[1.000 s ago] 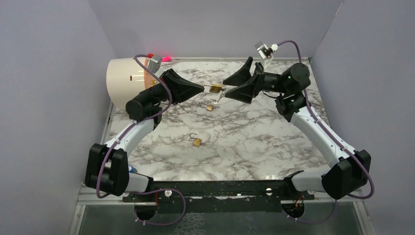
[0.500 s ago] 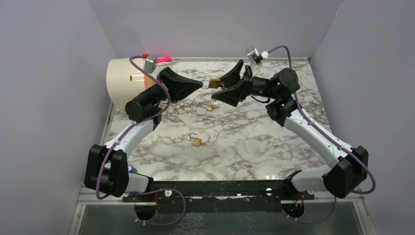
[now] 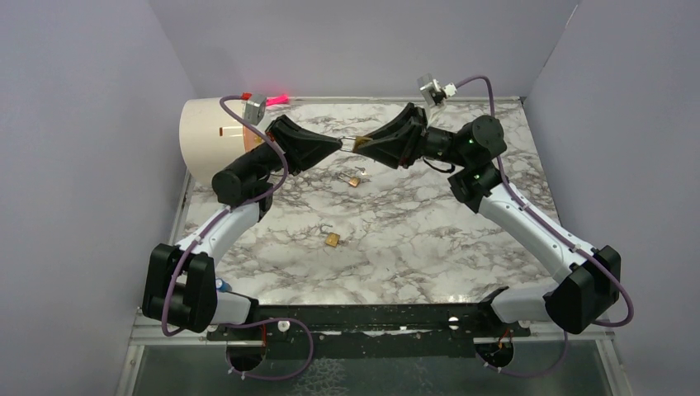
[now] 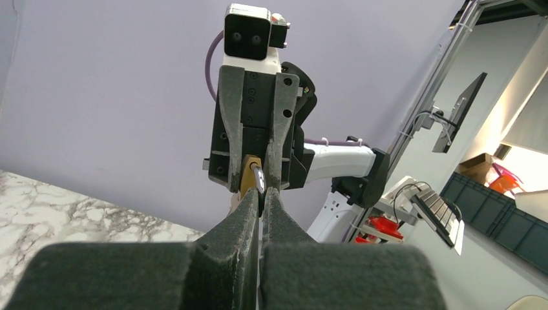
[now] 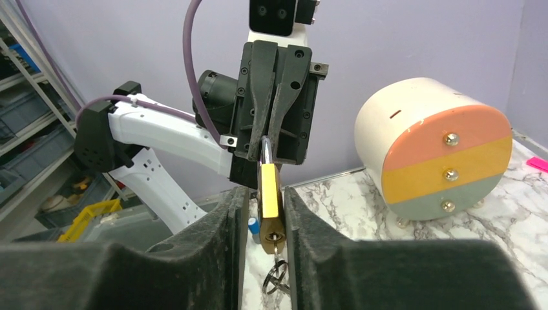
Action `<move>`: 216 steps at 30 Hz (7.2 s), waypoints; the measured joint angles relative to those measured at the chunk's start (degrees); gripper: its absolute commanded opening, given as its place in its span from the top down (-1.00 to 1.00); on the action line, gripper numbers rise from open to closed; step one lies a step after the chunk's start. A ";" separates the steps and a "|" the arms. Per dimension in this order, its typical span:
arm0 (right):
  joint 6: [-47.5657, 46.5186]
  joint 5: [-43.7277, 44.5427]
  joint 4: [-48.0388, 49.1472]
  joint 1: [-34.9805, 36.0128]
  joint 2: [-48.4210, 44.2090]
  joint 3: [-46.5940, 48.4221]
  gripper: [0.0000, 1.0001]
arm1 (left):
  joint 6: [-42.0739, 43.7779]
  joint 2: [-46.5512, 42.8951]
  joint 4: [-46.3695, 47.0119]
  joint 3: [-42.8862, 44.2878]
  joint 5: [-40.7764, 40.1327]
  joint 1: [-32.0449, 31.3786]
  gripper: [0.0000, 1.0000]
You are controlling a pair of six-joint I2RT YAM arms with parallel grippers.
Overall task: Lock with the key
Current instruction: Lock the lock.
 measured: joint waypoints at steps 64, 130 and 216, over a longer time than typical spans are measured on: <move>10.71 -22.95 -8.83 -2.93 10.54 15.67 0.99 | -12.92 1.53 0.04 6.38 12.66 -0.20 1.00; 1.79 -17.20 -16.17 -1.44 6.73 16.26 0.99 | -7.58 3.04 0.57 5.53 3.78 -5.09 1.00; -15.80 -6.67 -33.20 -6.25 -1.18 9.90 0.99 | 3.26 5.62 -3.50 5.42 5.46 -2.21 1.00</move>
